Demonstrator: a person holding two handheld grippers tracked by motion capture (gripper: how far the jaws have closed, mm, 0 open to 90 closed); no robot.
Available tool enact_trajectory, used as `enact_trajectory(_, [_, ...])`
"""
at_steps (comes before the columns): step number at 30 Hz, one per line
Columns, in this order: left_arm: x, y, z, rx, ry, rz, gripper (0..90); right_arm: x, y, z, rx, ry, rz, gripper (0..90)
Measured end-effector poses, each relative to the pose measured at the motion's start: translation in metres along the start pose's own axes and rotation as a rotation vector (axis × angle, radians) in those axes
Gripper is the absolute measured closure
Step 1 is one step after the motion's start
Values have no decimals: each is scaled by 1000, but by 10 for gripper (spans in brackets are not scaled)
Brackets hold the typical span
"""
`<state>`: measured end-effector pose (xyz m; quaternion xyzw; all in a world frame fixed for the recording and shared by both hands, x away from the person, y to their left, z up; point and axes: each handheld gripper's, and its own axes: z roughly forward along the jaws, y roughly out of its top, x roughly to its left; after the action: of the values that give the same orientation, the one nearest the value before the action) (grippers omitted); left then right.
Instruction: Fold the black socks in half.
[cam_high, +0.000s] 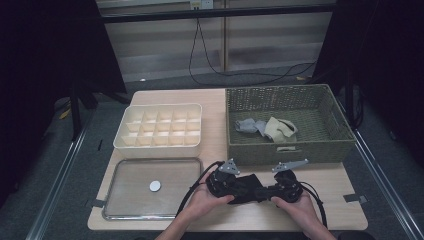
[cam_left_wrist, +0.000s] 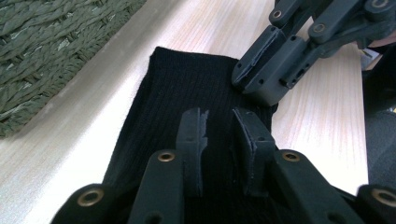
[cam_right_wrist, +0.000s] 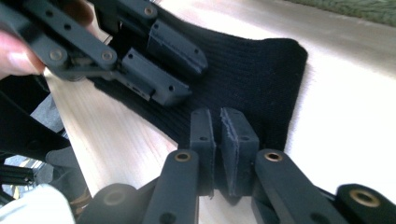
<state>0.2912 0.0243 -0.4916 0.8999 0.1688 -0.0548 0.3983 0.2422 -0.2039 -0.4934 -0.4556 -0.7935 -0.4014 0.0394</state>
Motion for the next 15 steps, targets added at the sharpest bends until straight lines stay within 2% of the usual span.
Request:
enact_trajectory(5, [2,-3,2,-10,2,-15,771,2,1,-7,-11,-19,-23,729])
enact_trajectory(8, [2,-3,2,-4,10,-18,780,-3,4,-15,-37,-39,-25,676])
enact_trajectory(10, [2,-4,3,-21,10,-24,784,-7,2,-16,-31,-50,-9,651])
enact_trajectory(11, [1,-4,2,-13,13,-21,784,-9,1,-14,-23,-58,-2,625])
enact_trajectory(15, [1,-5,3,-25,8,-27,784,-11,-3,-8,0,-70,-4,581])
